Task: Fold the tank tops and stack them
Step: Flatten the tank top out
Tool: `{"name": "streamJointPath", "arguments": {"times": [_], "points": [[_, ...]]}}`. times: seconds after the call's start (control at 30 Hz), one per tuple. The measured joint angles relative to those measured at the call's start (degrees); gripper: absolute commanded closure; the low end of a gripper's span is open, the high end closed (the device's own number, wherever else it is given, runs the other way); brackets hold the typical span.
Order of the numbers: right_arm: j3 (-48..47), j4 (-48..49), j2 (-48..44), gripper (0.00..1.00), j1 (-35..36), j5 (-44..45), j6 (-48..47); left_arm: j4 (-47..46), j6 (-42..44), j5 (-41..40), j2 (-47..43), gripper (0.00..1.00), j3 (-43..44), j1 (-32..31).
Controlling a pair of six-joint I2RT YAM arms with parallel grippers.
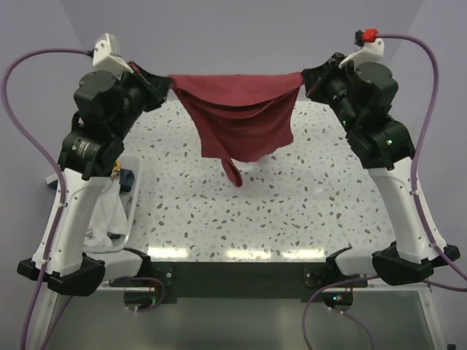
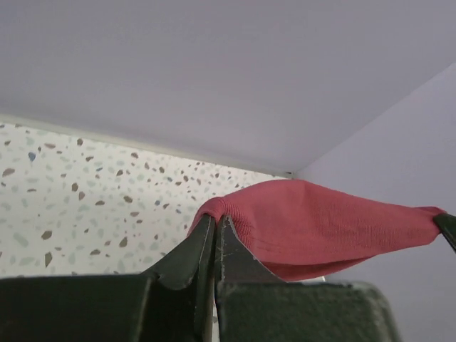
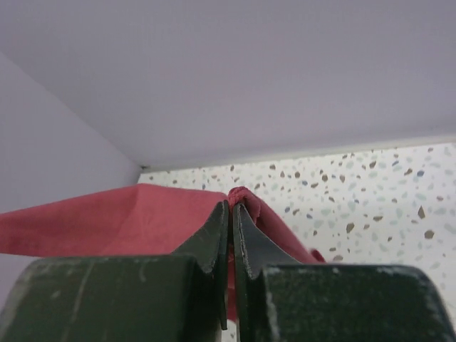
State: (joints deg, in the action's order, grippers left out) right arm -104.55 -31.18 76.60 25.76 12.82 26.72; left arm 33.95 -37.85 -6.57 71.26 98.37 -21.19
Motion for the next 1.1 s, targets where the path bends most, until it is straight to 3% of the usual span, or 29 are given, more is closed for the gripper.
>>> {"name": "streamJointPath", "arguments": {"times": [0.2, 0.57, 0.77, 0.93, 1.03, 1.1], "points": [[-12.37, -6.23, -0.2, 1.0, 0.0, 3.19, -2.21, 0.96, -0.07, -0.24, 1.64, 1.0, 13.84, 0.07], [-12.37, -7.69, 1.46, 1.0, -0.55, 5.66, -4.7, 0.76, -1.16, -0.31, 6.38, 1.0, 14.14, 1.81], [-16.11, -3.04, 16.24, 1.0, -5.55, 0.87, -4.44, -7.58, -3.56, 6.71, 19.85, 1.0, 14.58, 7.85], [-30.27, -3.26, 34.12, 1.0, -8.33, -2.82, -3.96, -10.49, -5.4, 14.97, 38.53, 1.0, 28.35, 10.51], [-35.8, -4.42, 38.12, 1.0, -8.98, -3.87, -3.8, -11.26, -6.6, 18.64, 44.35, 1.0, 35.63, 11.8], [-36.02, -3.93, 37.03, 1.0, -9.2, -4.28, -3.8, -12.17, -7.04, 20.52, 43.74, 1.0, 35.45, 12.83]]}}
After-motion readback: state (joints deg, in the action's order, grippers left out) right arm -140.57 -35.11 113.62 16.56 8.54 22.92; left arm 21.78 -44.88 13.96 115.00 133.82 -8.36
